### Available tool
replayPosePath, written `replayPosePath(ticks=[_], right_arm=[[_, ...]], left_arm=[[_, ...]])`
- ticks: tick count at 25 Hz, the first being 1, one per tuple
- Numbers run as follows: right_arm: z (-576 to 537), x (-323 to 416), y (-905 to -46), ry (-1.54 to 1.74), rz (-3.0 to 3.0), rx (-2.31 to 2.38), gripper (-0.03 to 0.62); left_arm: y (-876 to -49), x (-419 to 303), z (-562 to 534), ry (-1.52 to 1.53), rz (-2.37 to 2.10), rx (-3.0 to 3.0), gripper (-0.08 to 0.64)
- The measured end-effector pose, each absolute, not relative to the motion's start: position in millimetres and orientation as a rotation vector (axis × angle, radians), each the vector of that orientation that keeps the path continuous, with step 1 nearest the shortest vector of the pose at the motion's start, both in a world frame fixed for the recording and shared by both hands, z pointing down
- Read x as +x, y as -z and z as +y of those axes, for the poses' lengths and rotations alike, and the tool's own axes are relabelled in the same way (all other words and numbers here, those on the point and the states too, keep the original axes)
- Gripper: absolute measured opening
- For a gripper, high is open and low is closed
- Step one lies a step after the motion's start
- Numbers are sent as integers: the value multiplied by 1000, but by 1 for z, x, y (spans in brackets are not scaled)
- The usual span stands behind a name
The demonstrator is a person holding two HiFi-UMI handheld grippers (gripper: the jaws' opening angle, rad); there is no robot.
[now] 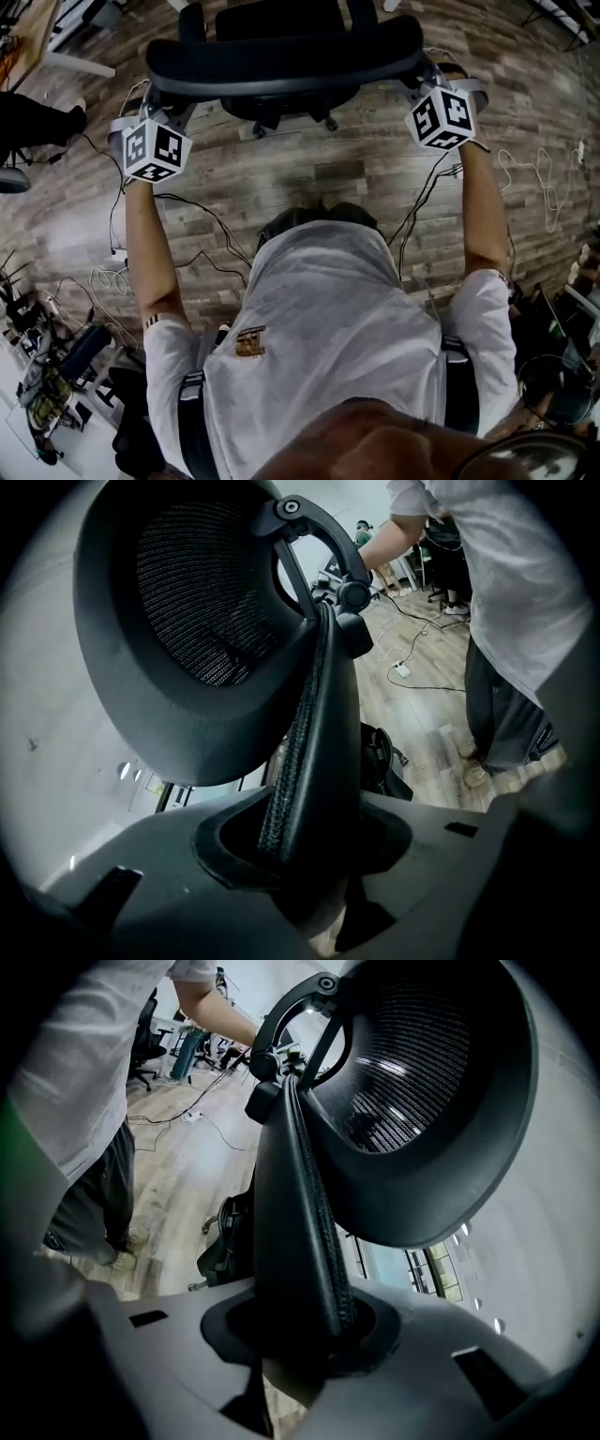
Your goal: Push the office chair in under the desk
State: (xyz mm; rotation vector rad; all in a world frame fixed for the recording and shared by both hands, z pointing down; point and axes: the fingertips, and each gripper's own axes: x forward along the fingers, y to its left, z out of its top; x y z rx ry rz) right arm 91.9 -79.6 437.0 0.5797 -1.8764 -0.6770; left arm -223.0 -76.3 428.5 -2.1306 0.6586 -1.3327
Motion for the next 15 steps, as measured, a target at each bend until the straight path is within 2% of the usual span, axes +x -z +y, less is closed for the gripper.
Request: replayPosePath(ticks=[15], right_arm=[[-189,64,-442,637,-1832,565,120]], left_arm=[[-427,-250,-189,1334,654,-2122,186]])
